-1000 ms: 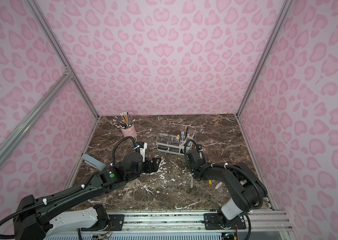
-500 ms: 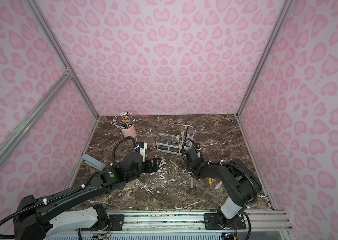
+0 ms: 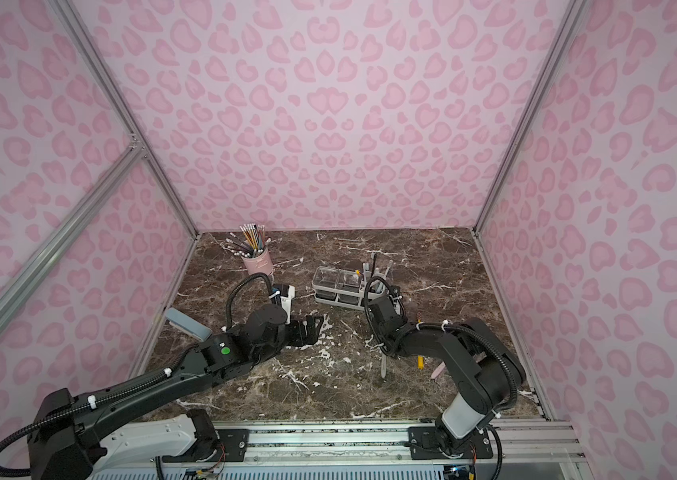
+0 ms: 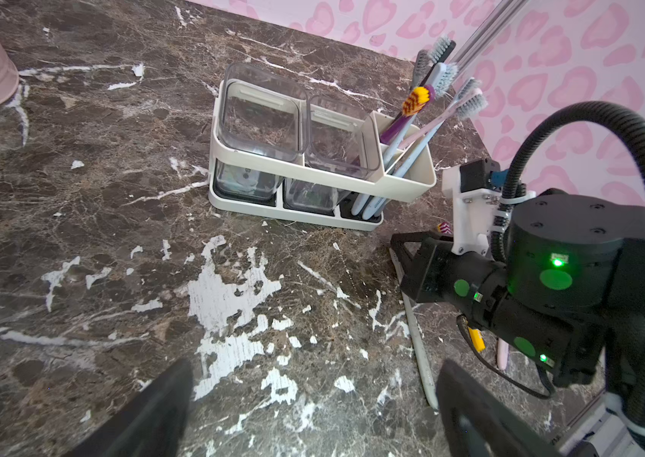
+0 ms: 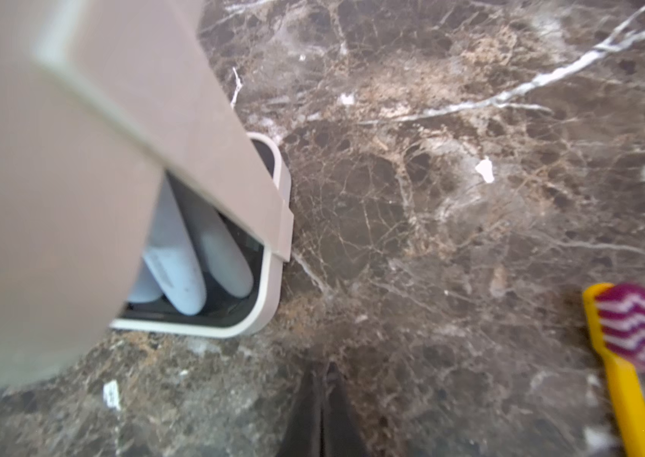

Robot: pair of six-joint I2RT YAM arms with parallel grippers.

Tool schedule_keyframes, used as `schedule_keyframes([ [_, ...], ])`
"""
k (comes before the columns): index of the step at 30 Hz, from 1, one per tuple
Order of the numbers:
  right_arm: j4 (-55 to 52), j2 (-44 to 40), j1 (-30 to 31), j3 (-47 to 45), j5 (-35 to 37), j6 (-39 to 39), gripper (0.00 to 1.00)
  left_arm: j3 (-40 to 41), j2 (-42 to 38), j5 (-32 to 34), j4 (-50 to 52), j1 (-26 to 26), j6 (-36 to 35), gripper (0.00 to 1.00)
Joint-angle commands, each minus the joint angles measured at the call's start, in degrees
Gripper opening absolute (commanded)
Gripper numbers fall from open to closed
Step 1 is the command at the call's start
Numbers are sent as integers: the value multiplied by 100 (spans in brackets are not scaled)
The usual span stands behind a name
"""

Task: Place the toothbrush into the toothbrush holder
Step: Pick up the toothbrush from the center of the board.

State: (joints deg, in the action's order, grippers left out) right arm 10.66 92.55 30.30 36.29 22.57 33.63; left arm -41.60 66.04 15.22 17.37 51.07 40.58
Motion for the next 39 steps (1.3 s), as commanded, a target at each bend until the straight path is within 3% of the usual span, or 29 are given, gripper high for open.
schedule_keyframes([
  [1,-168,-109,4,26,27,37,0,15,5,24,-119,-9,44,98],
  [19,-348,-636,-2,-25,-89,117,0,138,-12,-165,-264,-5,64,98],
  [39,-1338,-2330,30,629,-341,-27,0,296,467,-1677,-1641,181,386,100],
])
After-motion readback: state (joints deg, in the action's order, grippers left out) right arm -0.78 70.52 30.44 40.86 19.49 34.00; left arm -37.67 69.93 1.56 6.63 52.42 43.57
